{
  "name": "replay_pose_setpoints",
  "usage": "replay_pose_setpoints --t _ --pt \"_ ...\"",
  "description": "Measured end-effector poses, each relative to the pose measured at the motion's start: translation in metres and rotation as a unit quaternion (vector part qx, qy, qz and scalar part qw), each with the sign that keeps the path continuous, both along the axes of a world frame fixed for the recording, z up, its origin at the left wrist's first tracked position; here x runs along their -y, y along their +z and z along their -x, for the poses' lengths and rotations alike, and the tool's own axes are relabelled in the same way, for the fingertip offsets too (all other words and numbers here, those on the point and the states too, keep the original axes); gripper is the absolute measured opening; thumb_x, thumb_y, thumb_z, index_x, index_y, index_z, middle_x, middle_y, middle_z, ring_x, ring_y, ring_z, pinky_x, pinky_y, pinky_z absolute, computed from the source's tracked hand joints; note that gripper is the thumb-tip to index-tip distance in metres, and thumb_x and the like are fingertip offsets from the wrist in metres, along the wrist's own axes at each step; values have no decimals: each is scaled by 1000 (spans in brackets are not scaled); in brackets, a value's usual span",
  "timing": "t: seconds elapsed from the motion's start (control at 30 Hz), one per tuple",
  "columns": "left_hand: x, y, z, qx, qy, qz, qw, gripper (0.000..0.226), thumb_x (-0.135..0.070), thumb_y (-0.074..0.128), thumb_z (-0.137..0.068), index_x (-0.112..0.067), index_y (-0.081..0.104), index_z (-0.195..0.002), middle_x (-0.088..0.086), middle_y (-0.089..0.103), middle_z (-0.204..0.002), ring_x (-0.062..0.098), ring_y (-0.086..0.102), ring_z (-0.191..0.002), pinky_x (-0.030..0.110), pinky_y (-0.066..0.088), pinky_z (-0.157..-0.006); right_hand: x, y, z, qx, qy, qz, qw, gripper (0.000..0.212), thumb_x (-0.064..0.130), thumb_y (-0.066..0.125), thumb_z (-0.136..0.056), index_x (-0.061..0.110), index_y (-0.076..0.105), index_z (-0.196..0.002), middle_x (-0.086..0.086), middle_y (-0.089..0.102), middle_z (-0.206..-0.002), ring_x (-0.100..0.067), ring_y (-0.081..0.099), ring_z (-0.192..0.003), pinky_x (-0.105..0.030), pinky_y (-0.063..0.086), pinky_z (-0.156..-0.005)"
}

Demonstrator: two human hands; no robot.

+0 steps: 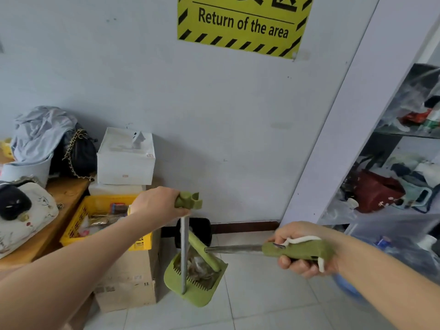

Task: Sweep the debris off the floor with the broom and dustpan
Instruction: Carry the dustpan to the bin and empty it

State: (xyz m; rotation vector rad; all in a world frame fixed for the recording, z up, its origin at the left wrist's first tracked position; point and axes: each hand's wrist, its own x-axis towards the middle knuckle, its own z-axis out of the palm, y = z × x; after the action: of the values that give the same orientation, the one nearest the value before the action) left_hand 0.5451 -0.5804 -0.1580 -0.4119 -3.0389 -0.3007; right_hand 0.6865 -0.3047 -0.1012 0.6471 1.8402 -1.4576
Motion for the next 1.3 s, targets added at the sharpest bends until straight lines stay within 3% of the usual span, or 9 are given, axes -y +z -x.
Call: replay_pose_setpoints --t 0.23,0.43,0.57,0.83,0.97,1.07,1.3 --pt "-25 3 49 12 37 -18 999 31 -62 64 -80 -31 60 -78 -9 62 -73 15 62 -70 33 56 -65 -37 2 64 -4 40 10 999 25 16 46 -84 15 46 -109 -10 49 -59 -13 35 -34 -12 22 -33" --pt "-42 16 86 -5 64 4 998 35 -64 62 -80 -29 57 -77 -8 60 -74 17 61 -74 28 43 -55 -67 12 123 4 68 28 997 31 16 44 -85 15 49 -116 -10 47 -59 -14 34 -33 -12 21 -32" --pt "-56 20 102 -10 66 22 998 36 -65 61 -81 -29 59 -80 -9 59 -73 17 60 -72 29 46 -57 -82 13 151 -10 88 21 996 44 15 43 -86 6 48 -128 -10 48 -59 -14 34 -33 -12 21 -32" --pt "-98 26 130 -36 19 116 992 38 -67 55 -84 -29 56 -87 -7 59 -81 22 63 -84 30 43 -59 -113 21 201 -13 115 49 992 31 15 39 -88 11 49 -117 -9 47 -57 -12 35 -30 -11 21 -32" --pt "-128 30 145 -42 -12 168 985 39 -65 54 -87 -28 59 -97 -3 64 -93 24 64 -91 30 40 -59 -135 14 228 -26 127 42 991 39 15 39 -88 11 47 -126 -8 47 -55 -11 34 -30 -11 20 -33" --pt "-156 31 157 -37 -27 198 979 39 -63 54 -88 -28 60 -103 -3 65 -96 24 64 -93 30 38 -60 -156 9 252 -24 140 46 989 23 15 39 -88 14 39 -111 -8 46 -55 -11 34 -30 -10 21 -32" --pt "-218 23 188 4 -50 249 967 40 -61 53 -89 -24 60 -103 -2 66 -94 24 65 -90 36 52 -68 -214 -12 307 -21 183 37 982 19 14 40 -86 12 35 -105 -8 46 -55 -12 35 -30 -11 22 -30"
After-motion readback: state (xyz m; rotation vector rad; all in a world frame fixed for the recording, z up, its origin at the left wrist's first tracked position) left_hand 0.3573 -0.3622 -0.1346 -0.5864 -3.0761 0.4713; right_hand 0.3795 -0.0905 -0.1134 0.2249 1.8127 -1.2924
